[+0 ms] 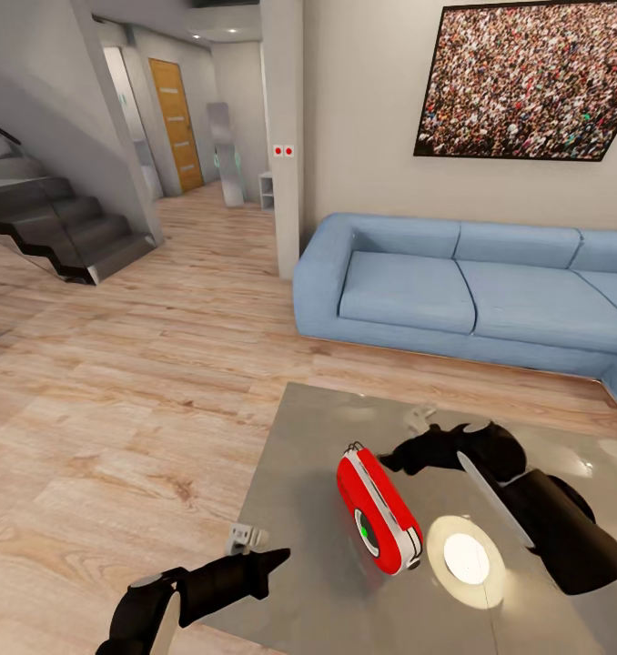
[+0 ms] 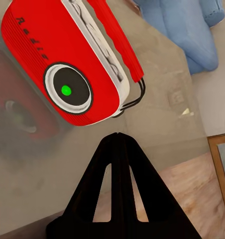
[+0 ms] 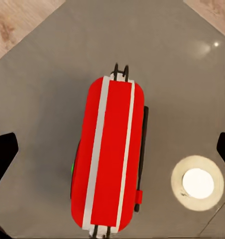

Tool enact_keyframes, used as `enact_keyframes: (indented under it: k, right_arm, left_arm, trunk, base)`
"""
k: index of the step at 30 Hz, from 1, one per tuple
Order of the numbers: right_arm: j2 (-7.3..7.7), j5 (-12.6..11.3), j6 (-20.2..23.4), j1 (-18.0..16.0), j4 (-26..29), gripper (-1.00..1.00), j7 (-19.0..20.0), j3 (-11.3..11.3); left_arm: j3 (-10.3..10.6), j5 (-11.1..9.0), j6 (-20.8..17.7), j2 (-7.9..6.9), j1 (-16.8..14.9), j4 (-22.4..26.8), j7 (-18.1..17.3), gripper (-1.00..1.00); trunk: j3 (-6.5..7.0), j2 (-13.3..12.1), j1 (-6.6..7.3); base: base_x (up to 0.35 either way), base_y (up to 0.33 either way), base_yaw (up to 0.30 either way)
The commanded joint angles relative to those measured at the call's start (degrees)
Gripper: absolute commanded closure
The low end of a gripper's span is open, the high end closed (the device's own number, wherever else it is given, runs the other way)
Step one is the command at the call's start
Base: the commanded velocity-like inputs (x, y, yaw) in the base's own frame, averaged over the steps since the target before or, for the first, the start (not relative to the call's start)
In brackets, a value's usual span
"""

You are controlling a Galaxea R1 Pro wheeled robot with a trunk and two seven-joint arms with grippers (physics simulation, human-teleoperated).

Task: Turn on the radio receiver that's on the table in the living room.

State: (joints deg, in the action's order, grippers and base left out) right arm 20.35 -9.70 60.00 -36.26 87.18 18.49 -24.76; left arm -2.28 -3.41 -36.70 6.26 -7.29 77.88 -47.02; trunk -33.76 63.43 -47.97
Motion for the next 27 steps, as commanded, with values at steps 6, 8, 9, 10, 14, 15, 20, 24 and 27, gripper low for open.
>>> enact_keyframes:
  k: [6,8,9,10,14,15,20,24,27]
  right_arm:
    - [3.74,-0.5,0.0,2.7,1.5,-1.00,2.0,0.2]
    - [5.08,-0.6,0.0,3.8,1.6,-1.00,2.2,0.5]
    - [5.88,-0.6,0.0,4.4,1.6,-1.00,2.3,0.9]
    - [6.24,-0.6,0.0,4.7,1.6,-1.00,2.3,1.2]
    - [7.78,-0.6,-0.3,8.2,1.7,-1.00,2.3,3.8]
    - [7.88,-0.6,-0.5,8.7,1.6,-1.00,2.3,4.4]
    - [8.26,0.0,-1.8,13.7,1.4,-1.00,2.2,9.3]
    - [9.78,0.4,-2.7,17.4,1.1,-1.00,2.2,12.9]
    - [10.56,0.4,-4.2,18.5,0.9,-1.00,2.2,13.7]
  left_arm:
    - [-0.2,-0.4,0.0,-1.78,0.0,0.1,0.0,1.00]
    - [-0.2,-0.4,0.0,-2.14,0.0,0.2,0.0,1.00]
    - [-0.3,-0.4,0.0,-2.30,0.0,0.2,0.0,1.00]
    - [-0.3,-0.4,0.0,-2.35,0.0,0.2,0.0,1.00]
    - [-0.3,-0.3,-0.1,-2.52,0.0,0.2,0.0,1.00]
    - [-0.3,-0.3,-0.2,-2.53,0.0,0.2,0.0,1.00]
    - [-0.4,-0.1,-0.3,-2.90,0.0,0.2,0.0,1.00]
    - [-0.4,-0.3,-0.3,-5.06,0.0,0.1,0.0,1.00]
    - [-0.4,-0.5,-0.3,-6.25,0.0,0.0,-0.1,1.00]
  trunk:
    - [0.00,0.0,0.00]
    - [0.00,0.0,0.00]
    - [0.00,0.0,0.00]
    - [0.00,0.0,0.00]
    - [0.00,0.0,0.00]
    - [0.00,0.0,0.00]
    - [0.00,0.0,0.00]
    - [0.00,0.0,0.00]
    - [0.00,0.0,0.00]
  base:
    - [0.000,0.000,0.000]
    - [0.000,0.000,0.000]
    - [0.000,0.000,0.000]
    - [0.000,0.000,0.000]
    - [0.000,0.000,0.000]
    - [0.000,0.000,0.000]
    - [0.000,0.000,0.000]
    - [0.000,0.000,0.000]
    - [0.000,0.000,0.000]
